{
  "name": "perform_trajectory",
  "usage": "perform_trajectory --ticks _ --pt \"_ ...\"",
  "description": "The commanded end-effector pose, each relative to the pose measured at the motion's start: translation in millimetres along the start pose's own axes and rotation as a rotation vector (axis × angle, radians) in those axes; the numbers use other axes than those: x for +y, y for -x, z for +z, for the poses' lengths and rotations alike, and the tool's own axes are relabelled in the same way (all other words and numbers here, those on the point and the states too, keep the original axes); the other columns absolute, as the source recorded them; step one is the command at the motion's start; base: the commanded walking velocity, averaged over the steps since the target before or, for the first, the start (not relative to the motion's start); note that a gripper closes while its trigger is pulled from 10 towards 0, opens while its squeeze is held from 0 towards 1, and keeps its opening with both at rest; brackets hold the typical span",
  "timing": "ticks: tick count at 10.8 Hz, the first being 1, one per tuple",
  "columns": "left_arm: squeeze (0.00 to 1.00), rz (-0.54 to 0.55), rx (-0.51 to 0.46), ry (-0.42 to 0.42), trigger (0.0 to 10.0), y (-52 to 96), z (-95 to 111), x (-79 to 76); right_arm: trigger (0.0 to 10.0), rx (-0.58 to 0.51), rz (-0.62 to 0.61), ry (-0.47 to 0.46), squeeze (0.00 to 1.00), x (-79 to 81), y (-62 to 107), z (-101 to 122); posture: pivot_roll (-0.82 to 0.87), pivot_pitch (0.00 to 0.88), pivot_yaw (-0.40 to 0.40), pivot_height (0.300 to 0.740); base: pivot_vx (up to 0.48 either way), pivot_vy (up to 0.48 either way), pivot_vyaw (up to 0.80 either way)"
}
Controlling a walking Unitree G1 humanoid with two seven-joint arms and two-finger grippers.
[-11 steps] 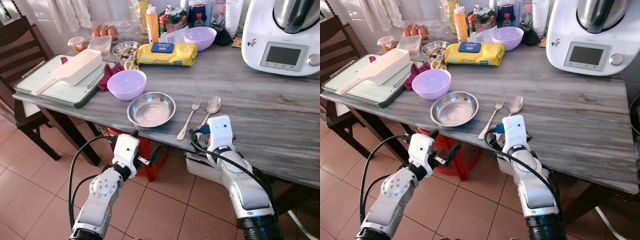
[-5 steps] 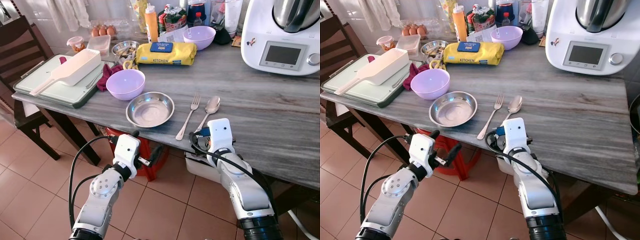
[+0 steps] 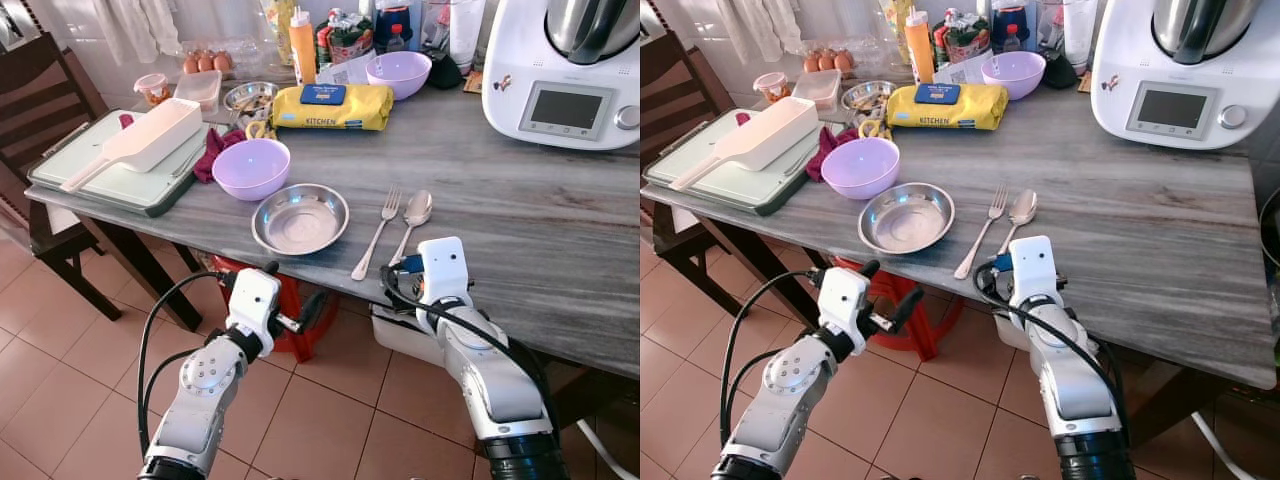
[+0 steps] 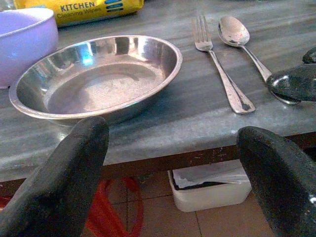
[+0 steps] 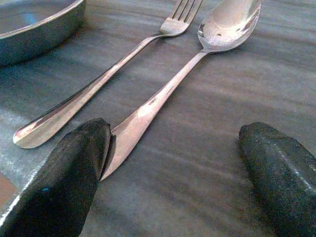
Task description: Setting the table
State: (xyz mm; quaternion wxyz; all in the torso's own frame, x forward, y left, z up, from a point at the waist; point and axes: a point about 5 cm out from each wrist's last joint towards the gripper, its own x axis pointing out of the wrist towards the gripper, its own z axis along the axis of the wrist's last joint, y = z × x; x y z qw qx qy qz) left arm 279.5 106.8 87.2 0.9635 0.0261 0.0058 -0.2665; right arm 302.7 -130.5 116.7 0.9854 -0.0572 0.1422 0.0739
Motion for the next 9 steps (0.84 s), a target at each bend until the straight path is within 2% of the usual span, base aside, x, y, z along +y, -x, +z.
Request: perform_trajectory --ticks 1,4,7,9 --pt "0.0 -0.003 0.006 -0.008 10.0 1.3 1 2.4 10.0 0.014 -0.004 -0.011 0.0 -0.5 2.4 -2 -0.11 0.087 0.16 0.74 0.0 0.0 0.0" --pt "0.0 -0.001 0.007 -0.009 10.0 0.9 1 2.8 10.0 0.004 -0.011 -0.005 0.0 -1.1 2.1 1 -0.11 0.087 0.159 0.74 0.0 0.0 0.0" --pt "0.0 0.004 0.007 -0.012 10.0 0.0 1 3.5 10.0 -0.073 -0.058 -0.004 0.0 -6.8 1.1 13 -0.11 0.083 0.159 0.74 0.0 0.0 0.0" --pt "0.0 0.004 0.004 -0.011 10.0 -0.5 1 3.7 10.0 -0.161 -0.071 -0.031 0.0 -8.7 1.6 26 -0.11 0.08 0.159 0.74 0.0 0.0 0.0"
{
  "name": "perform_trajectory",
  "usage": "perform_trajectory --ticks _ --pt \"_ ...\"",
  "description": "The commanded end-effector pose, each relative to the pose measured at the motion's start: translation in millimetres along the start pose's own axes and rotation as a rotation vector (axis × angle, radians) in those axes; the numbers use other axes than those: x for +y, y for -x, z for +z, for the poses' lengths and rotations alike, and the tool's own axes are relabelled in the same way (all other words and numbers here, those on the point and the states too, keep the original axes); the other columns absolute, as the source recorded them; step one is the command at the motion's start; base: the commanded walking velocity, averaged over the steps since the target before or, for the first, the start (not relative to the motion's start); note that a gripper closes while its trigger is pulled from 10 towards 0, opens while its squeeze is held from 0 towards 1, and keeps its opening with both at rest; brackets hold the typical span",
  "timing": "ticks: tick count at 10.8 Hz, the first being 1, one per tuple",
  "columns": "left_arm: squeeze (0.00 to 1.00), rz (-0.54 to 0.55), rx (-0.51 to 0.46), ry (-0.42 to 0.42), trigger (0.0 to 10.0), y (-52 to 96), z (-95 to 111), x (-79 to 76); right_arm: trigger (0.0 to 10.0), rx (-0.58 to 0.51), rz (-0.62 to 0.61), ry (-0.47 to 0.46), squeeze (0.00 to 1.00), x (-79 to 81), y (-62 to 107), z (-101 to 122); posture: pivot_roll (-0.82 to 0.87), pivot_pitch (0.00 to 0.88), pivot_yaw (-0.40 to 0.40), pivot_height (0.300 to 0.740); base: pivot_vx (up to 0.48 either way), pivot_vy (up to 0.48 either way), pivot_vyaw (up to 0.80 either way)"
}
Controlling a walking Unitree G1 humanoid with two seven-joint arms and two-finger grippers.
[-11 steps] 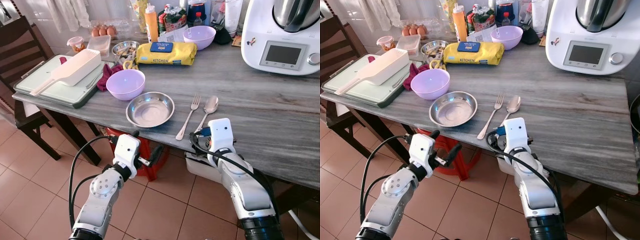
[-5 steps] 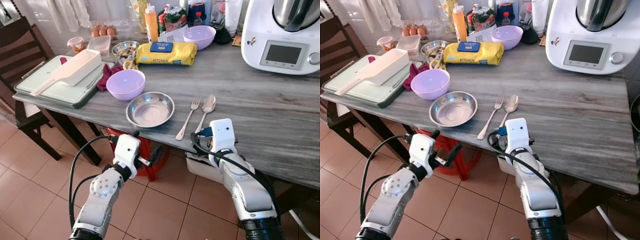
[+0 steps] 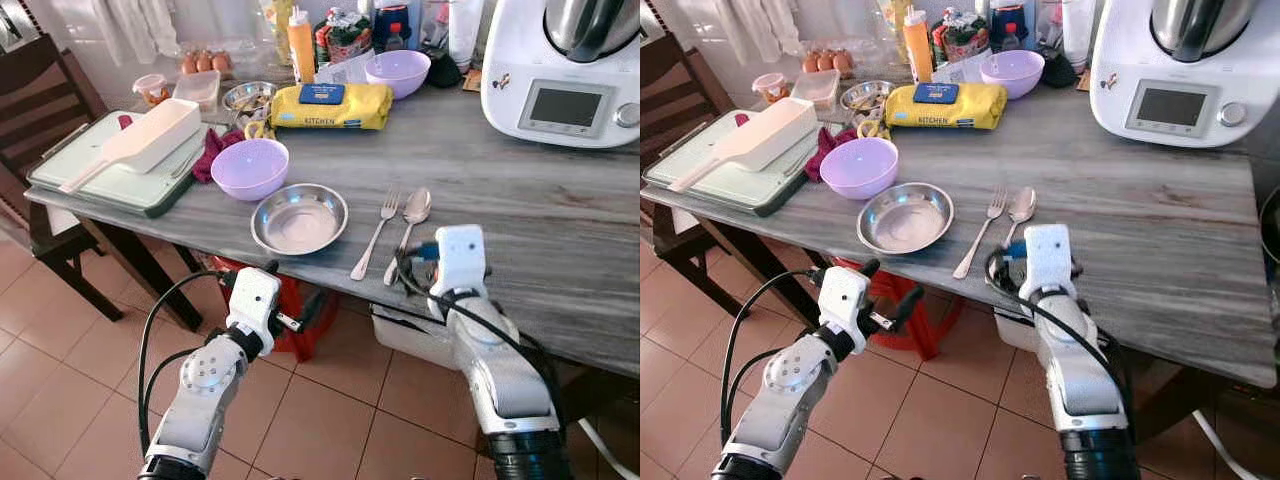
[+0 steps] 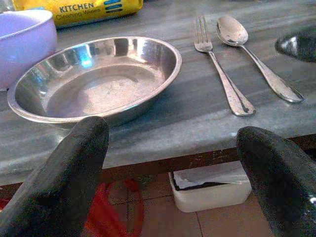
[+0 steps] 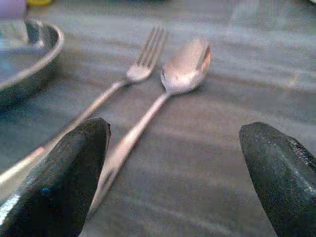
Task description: Setting the table
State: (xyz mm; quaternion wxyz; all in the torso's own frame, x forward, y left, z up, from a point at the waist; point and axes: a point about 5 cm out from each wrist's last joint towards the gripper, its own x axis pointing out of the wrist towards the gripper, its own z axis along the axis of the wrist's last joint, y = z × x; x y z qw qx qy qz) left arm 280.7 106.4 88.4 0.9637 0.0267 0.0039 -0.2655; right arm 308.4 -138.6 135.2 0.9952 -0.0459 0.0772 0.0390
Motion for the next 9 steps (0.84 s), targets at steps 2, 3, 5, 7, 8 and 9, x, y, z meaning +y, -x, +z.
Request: perform_trajectory --ticks 2,3,5,7,8,9 --pt "0.0 0.001 0.006 -0.011 10.0 0.4 0 3.3 10.0 -0.085 0.018 -0.027 0.0 5.0 -0.2 16 -0.11 0.079 0.156 0.74 0.0 0.0 0.0" --pt "0.0 0.002 0.006 -0.012 10.0 0.5 0 3.4 10.0 -0.092 0.018 -0.024 0.0 5.2 -0.2 17 -0.11 0.078 0.156 0.74 0.0 0.0 0.0" --pt "0.0 0.001 0.005 -0.015 10.0 0.2 0 4.2 10.0 -0.117 0.02 -0.031 0.0 5.0 -0.6 20 -0.1 0.075 0.158 0.74 0.0 0.0 0.0" --pt "0.0 -0.002 0.003 -0.017 10.0 -0.1 0 4.1 10.0 -0.232 0.027 -0.029 0.0 6.3 3.4 38 -0.1 0.071 0.161 0.74 0.0 0.0 0.0" --pt "0.0 -0.005 0.002 -0.018 10.0 -0.3 0 3.8 10.0 -0.32 0.062 -0.019 0.0 12.3 9.3 50 -0.1 0.074 0.161 0.74 0.0 0.0 0.0" --pt "0.0 -0.004 0.003 -0.018 10.0 -0.1 0 4.0 10.0 -0.364 0.074 -0.03 0.0 14.4 13.4 55 -0.1 0.075 0.161 0.74 0.0 0.0 0.0"
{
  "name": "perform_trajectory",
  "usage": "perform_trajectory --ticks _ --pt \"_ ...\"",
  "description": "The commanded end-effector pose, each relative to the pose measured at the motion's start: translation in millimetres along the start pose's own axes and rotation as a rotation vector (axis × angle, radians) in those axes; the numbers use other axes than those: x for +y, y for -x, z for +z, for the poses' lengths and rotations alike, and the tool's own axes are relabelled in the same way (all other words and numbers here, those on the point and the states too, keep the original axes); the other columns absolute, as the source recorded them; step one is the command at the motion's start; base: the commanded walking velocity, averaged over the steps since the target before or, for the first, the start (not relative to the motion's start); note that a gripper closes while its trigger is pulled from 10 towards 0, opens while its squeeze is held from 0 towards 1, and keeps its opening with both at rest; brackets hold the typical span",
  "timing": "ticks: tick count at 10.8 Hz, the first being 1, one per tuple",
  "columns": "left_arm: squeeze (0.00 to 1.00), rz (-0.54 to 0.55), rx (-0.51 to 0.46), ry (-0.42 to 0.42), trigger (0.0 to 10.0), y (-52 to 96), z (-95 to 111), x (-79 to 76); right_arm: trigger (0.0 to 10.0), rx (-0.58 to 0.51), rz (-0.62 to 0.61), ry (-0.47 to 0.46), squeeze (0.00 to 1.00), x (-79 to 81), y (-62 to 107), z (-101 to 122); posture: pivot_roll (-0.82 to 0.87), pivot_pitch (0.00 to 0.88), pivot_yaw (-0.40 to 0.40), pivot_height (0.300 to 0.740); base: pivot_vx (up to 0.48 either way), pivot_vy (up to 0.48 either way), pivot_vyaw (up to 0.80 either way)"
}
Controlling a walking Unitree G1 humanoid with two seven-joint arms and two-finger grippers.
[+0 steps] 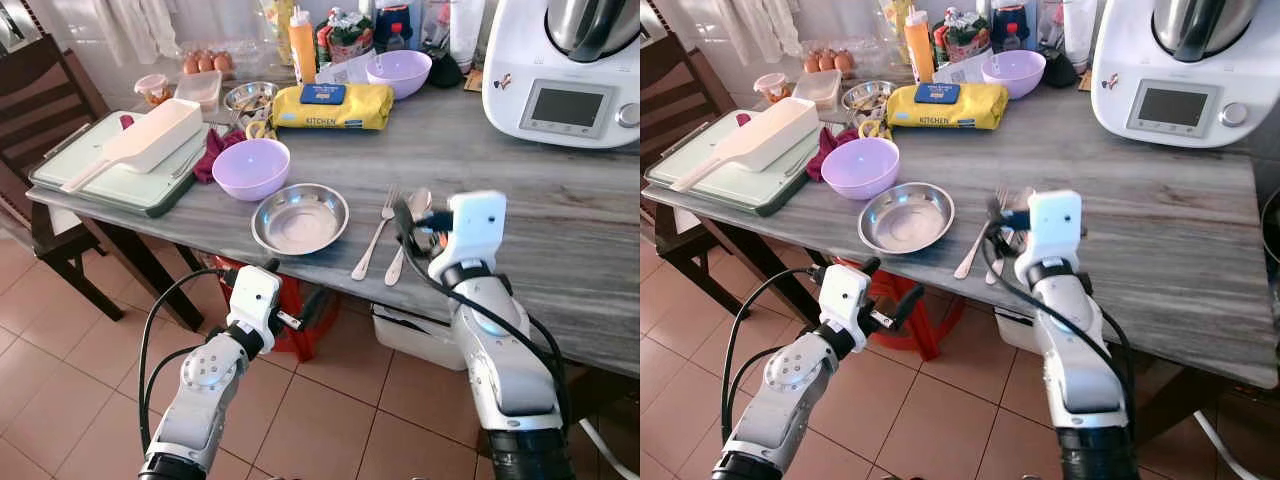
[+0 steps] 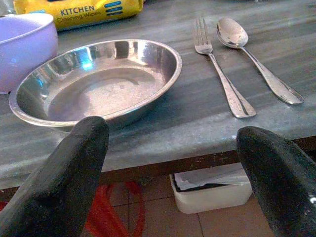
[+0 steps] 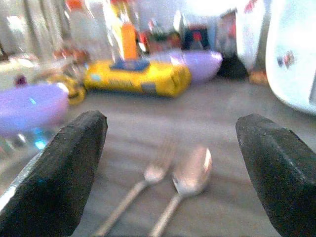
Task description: Setting the table
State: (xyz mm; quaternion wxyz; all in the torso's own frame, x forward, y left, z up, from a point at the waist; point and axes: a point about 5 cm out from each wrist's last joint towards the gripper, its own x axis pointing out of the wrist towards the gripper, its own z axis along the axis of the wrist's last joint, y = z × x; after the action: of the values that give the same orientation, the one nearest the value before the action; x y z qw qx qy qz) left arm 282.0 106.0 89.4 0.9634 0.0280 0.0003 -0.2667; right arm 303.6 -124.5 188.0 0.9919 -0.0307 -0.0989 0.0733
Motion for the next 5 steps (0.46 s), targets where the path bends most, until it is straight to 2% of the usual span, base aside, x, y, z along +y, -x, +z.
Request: perform_trajectory --ticks 1,3,5 --pt "0.0 -0.001 0.009 -0.014 10.0 1.1 -1 3.2 10.0 -0.073 0.035 0.026 0.0 7.2 4.0 11 -0.1 0.077 0.161 0.74 0.0 0.0 0.0" --pt "0.0 0.001 0.009 -0.016 10.0 2.9 -2 3.6 10.0 -0.145 0.022 0.122 0.0 6.5 12.9 22 -0.11 0.078 0.159 0.74 0.0 0.0 0.0" --pt "0.0 0.031 -0.012 -0.011 10.0 6.1 4 11.5 10.0 -0.131 -0.044 0.12 0.0 -6.7 35.2 17 -0.11 0.081 0.156 0.74 0.0 0.0 0.0"
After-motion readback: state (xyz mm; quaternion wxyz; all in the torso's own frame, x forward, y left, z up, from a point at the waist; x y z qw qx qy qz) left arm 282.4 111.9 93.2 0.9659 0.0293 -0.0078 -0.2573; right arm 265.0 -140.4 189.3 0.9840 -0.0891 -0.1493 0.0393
